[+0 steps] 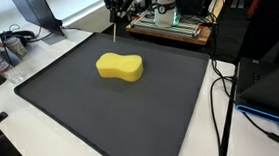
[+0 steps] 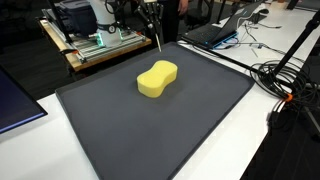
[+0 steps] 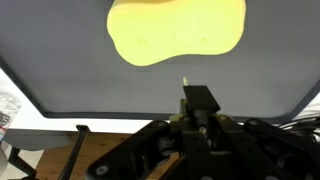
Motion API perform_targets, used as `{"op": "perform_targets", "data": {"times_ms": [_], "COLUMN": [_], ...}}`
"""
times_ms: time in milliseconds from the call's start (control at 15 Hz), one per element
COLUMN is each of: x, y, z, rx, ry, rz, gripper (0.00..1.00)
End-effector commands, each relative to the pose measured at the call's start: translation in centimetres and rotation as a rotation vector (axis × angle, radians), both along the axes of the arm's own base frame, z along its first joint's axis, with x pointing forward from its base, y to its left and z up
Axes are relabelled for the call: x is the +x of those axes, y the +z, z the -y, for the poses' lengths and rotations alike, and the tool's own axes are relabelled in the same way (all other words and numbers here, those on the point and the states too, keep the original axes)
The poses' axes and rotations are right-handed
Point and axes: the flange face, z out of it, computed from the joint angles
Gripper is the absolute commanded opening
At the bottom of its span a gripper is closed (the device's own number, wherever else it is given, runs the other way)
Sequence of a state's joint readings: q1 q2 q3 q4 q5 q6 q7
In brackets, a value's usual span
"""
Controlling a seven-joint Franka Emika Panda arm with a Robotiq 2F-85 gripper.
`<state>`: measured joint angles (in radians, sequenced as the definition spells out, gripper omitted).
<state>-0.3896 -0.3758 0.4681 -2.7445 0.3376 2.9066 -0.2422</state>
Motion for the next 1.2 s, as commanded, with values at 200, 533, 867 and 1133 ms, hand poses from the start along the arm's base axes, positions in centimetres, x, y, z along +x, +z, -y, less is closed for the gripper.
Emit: {"op": "perform_targets", "data": {"times_ms": [200,533,867,1133], "x": [-3.2,-4.8,-4.9,-2.1], "y": [1.5,2.4,2.9,3.5], "z": [-8.2,-15.0,-20.4,-22.0], "rx": [-0.242,-0.38,-0.469,-0.454], "ry": [0.036,0.152,0.238,0.225], "rz": [-0.12,-0.199,-0.214,-0.28], "gripper": [0.03,0.03,0.03,0.03]}}
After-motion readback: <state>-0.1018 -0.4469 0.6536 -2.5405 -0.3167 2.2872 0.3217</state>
